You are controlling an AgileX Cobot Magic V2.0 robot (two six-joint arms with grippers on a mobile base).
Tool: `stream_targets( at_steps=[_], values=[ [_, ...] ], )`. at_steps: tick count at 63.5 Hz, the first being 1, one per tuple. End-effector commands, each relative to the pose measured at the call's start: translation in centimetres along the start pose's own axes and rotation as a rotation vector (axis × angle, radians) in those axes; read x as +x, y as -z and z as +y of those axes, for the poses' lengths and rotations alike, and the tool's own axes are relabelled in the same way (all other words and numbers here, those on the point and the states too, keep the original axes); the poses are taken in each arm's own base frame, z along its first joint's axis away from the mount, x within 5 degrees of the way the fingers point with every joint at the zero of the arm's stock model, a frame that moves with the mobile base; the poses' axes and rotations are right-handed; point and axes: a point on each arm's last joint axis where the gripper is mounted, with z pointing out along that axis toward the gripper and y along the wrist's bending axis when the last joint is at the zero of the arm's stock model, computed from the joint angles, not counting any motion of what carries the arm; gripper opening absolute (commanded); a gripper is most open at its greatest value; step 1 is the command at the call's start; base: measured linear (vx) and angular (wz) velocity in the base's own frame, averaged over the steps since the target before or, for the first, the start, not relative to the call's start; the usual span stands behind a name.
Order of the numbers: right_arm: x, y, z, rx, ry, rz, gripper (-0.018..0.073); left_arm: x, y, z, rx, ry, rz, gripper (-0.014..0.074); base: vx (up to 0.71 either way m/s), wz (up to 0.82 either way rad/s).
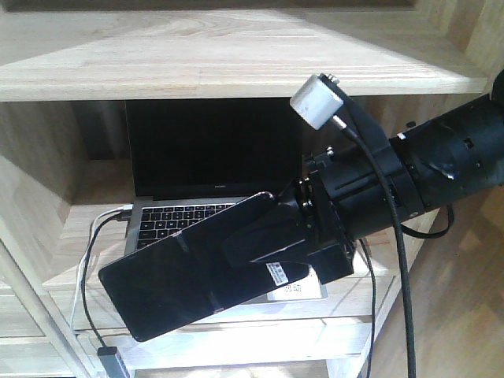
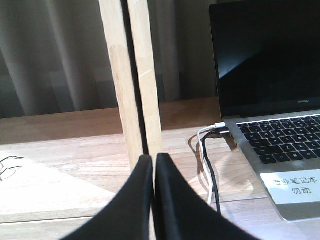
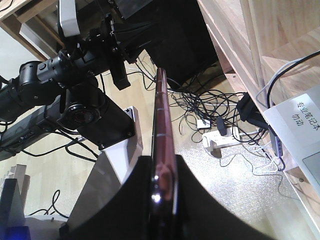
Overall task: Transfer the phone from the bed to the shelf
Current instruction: 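Carry the phone in the right gripper to the wooden shelf unit, then raise the right gripper with the phone onto the upper shelf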
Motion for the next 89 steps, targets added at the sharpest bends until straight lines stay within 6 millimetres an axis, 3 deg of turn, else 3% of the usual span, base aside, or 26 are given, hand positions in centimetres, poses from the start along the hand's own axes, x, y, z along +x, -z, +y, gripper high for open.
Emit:
stream_targets(
  at_steps=[1,89],
  values=[
    [-1.03,1.02,2.17,-0.087,0.033,-0.062,-0.0001,-1.54,0.32,0.11,-0.005,0.009,-0.108,0.0001,0.00,0.00],
    [-1.03,1.02,2.17,-0.087,0.033,-0.062,-0.0001,-1.54,0.32,0.11,-0.005,0.009,-0.108,0.0001,0.00,0.00]
  ],
)
